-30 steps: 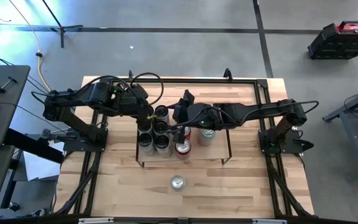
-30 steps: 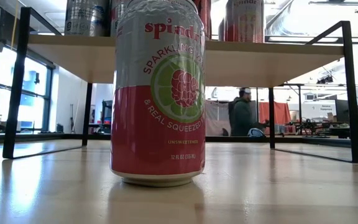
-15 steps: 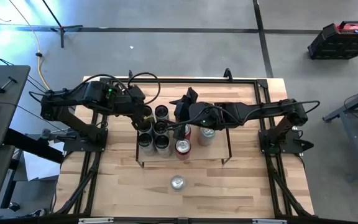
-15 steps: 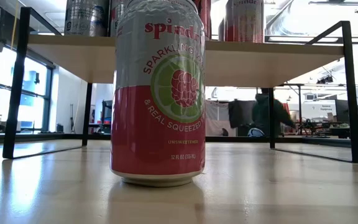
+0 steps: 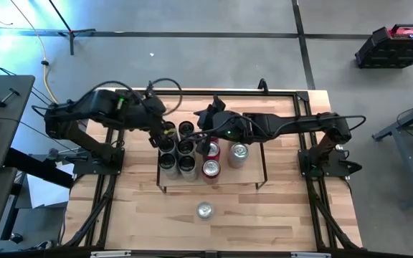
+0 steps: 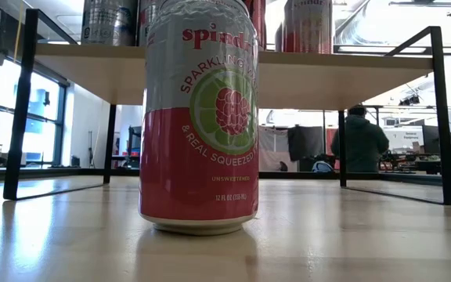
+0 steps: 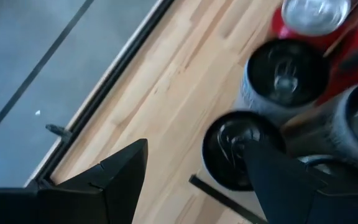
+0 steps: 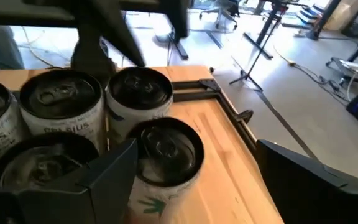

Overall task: Place canned beverage on shelf
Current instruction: Adjust the soda cans on the shelf, then put the pink white soda can on the shelf aligned with the orange white soda cans

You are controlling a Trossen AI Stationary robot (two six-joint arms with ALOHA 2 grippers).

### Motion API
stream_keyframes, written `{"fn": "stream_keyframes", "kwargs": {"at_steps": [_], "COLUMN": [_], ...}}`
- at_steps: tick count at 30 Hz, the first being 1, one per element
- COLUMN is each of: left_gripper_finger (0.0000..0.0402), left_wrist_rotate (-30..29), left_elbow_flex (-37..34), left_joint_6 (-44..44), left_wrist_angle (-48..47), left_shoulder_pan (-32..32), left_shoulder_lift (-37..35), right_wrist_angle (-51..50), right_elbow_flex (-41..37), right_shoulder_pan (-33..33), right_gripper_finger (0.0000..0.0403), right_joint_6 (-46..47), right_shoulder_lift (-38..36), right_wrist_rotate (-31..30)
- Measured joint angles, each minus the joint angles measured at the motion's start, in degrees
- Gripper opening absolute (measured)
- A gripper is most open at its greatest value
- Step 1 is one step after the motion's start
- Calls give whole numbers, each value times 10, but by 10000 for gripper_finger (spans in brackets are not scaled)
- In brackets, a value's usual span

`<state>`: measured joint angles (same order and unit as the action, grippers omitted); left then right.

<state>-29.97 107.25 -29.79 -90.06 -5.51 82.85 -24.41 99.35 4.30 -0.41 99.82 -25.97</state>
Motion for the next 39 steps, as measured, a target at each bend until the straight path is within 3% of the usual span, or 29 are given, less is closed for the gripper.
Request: {"fn": "stream_keyframes", "kwargs": {"at_steps": [6,10,18,26,33,39], "left_gripper_finger": [257,257,257,257,257,257], "left_wrist_rotate": [0,8,18,44,29,-4], "left_elbow_flex": [66,82,77,46,13,1], "left_joint_6": [15,11,128,185,150,119], "left_wrist_angle": [0,48,282,396,411,402], "left_shoulder_pan": [0,-49,-215,-277,-305,-350], "left_shoulder_lift": [0,-5,-6,-5,-5,-5], "right_wrist_angle": [29,22,-55,-69,-216,-194], "right_elbow_flex": [0,0,1,0,0,0], "right_shoulder_pan": [12,58,225,368,381,366], "right_gripper_finger": [311,311,311,311,311,332], "right_joint_6": [-62,-69,82,202,365,334], "right_shoulder_lift": [-8,-50,-89,-15,33,85], "right_wrist_rotate": [47,76,83,10,7,24]}}
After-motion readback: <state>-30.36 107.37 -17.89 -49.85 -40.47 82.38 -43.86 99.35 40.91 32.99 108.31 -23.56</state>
